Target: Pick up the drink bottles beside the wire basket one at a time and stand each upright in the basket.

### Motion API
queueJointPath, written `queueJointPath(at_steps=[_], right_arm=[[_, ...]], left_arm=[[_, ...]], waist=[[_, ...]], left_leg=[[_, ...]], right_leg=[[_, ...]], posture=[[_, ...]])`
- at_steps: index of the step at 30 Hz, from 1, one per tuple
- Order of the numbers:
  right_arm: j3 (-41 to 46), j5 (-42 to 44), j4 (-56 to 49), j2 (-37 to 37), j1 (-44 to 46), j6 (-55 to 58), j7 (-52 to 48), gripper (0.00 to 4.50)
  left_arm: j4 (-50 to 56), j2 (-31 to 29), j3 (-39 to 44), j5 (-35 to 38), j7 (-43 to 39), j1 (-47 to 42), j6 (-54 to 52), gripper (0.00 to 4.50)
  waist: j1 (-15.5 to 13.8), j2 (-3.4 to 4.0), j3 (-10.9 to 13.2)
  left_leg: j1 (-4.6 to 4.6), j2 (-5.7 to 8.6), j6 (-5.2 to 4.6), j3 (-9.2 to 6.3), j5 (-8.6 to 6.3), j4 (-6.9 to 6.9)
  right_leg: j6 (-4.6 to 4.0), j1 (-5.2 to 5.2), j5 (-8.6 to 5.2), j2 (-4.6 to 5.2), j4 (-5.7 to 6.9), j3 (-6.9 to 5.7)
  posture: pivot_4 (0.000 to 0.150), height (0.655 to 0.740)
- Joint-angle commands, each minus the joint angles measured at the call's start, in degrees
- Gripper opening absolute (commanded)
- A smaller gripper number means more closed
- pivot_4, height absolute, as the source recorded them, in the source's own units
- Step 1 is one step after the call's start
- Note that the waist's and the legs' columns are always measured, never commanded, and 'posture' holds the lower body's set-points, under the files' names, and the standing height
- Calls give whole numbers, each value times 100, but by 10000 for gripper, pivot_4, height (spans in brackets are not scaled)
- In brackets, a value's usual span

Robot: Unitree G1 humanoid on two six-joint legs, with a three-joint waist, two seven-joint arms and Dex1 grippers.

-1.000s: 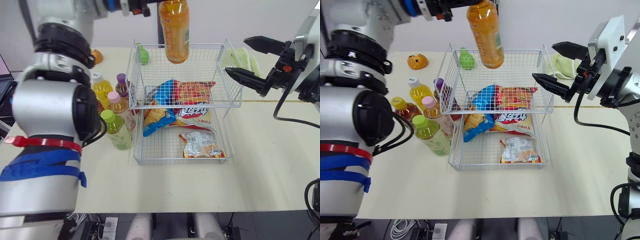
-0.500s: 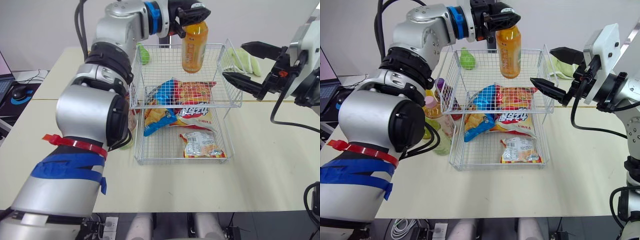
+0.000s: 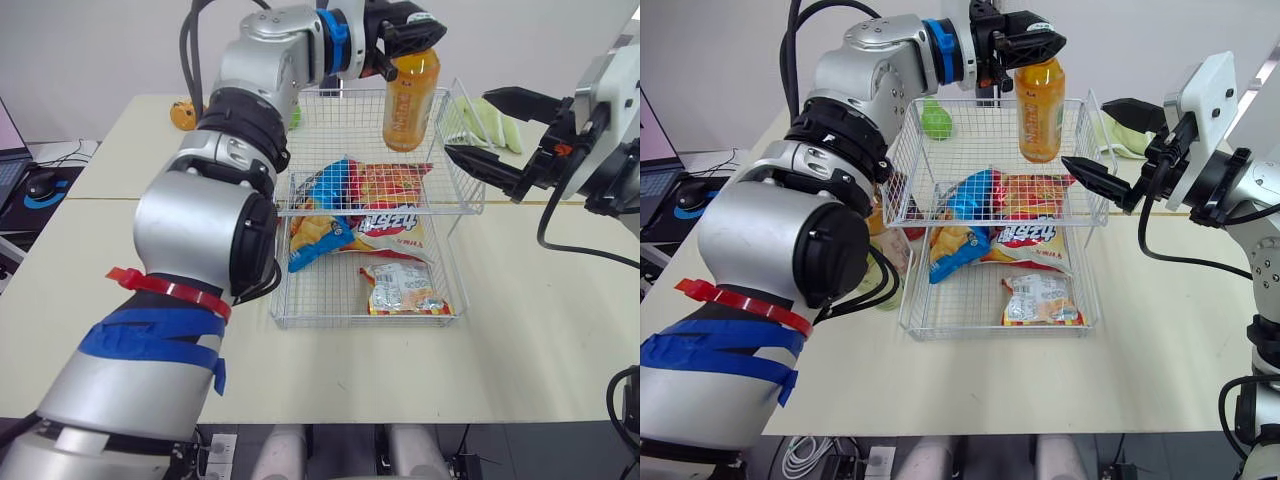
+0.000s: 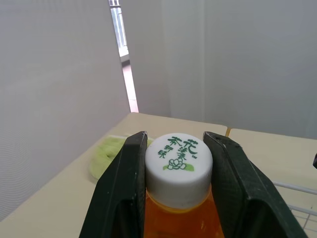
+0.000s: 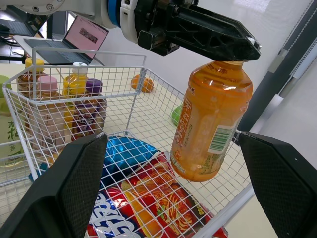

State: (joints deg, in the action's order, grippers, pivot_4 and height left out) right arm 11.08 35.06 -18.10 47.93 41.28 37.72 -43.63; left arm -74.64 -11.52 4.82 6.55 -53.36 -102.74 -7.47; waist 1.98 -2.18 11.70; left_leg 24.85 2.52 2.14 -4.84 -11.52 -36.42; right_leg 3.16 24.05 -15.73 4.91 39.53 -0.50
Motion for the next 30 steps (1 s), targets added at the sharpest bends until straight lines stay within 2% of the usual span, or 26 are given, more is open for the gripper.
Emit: queueJointPath(at_steps=[1,2,3,11,23,26,30], right_arm=[[154,33,-217,54,39,-51,40,45000],[152,28,-211,50,38,-55,36,45000],[149,27,-203,45,40,-58,32,45000],[83,-8,-111,-16,74,-133,-22,45000],[-151,-43,182,-104,346,-292,-261,45000],[-213,-25,269,-133,454,-326,-386,45000],[-261,135,345,-206,603,-337,-647,45000]], left_arm=[[177,-28,89,5,-82,-339,83,13786],[175,-35,83,-15,-68,-333,93,13786],[175,-45,83,-23,-89,-328,93,20892],[211,-221,216,51,-168,-425,55,44013],[715,-1161,518,307,-601,-336,-664,44546],[1134,-1480,550,400,-794,-131,-967,44546],[2383,-2154,663,646,-892,545,-1698,44546]], waist=[[0,0,0],[0,0,0],[0,0,0],[8,0,0],[33,1,0],[45,1,0],[106,3,-1]], left_leg=[[0,0,0,0,0,-3],[0,0,0,-1,0,-6],[0,0,0,-1,0,-11],[0,0,-1,-2,-1,-40],[0,-2,-1,-4,-1,-46],[0,-4,0,-6,-1,-45],[-1,-11,0,-9,0,-45]], right_leg=[[0,0,0,0,2,0],[0,0,0,0,4,0],[0,-1,0,0,7,0],[1,-3,-1,0,35,2],[1,-2,-1,-2,40,2],[1,-2,-1,-3,40,2],[1,-2,-1,-4,42,3]], posture=[[1500,7400],[1500,7400],[1500,7400],[1500,7400],[1500,7400],[1500,7400],[1500,7400]])
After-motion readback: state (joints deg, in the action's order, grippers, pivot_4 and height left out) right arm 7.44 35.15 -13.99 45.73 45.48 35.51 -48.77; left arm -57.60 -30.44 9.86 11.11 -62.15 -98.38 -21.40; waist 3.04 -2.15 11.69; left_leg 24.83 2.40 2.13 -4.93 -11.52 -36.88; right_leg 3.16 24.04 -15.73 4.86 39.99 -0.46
